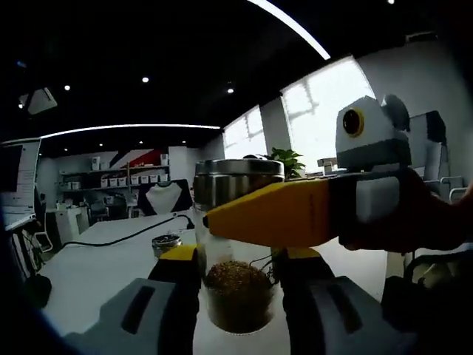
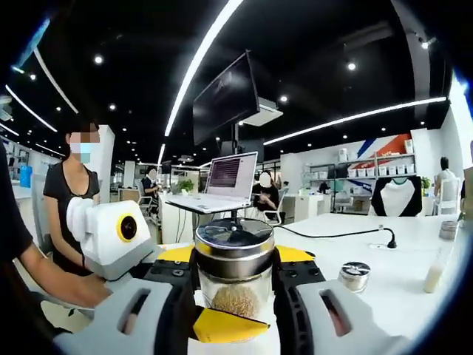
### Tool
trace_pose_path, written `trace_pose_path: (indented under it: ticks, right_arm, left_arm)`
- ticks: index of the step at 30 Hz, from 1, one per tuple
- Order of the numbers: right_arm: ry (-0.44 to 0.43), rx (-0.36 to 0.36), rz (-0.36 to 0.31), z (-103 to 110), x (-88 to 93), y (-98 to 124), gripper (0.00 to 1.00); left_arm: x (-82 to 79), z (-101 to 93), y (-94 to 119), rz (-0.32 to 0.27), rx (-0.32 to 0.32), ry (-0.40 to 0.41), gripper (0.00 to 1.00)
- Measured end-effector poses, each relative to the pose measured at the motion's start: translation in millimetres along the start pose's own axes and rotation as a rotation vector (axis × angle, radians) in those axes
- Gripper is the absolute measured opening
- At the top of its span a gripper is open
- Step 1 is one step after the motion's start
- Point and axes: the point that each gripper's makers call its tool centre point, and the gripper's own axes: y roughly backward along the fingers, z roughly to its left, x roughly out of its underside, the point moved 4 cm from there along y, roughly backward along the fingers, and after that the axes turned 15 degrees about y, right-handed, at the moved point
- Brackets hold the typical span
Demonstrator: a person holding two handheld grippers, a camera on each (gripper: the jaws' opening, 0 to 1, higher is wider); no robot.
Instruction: Rotate the seasoning bottle until the label or dispensing opening points toward the visible target arrow and the bottle remains upright within the marked orientation range
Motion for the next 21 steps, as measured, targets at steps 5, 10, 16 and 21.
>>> trace_pose_path:
  ticks: [5,10,16,21]
  right_arm:
    - [-0.059,-0.11,-0.042,0,-5.7,5,0.38]
    - [0.066,-0.151,-0.025,9,-11.1,5,0.38]
    - [0.038,-0.067,-0.081,8,-14.3,5,0.38]
    - [0.062,-0.005,-0.037,8,-7.2,0,0.39]
  left_arm:
    - [-5.5,-6.2,4,-0.005,0.181,0.102,0.45]
    - [-5.4,-10.2,6,0.021,0.19,0.106,0.45]
    - [-11.6,-9.0,6,-0.026,0.093,0.096,0.45]
    - [-5.0,-8.0,2,-0.01,0.031,0.047,0.45]
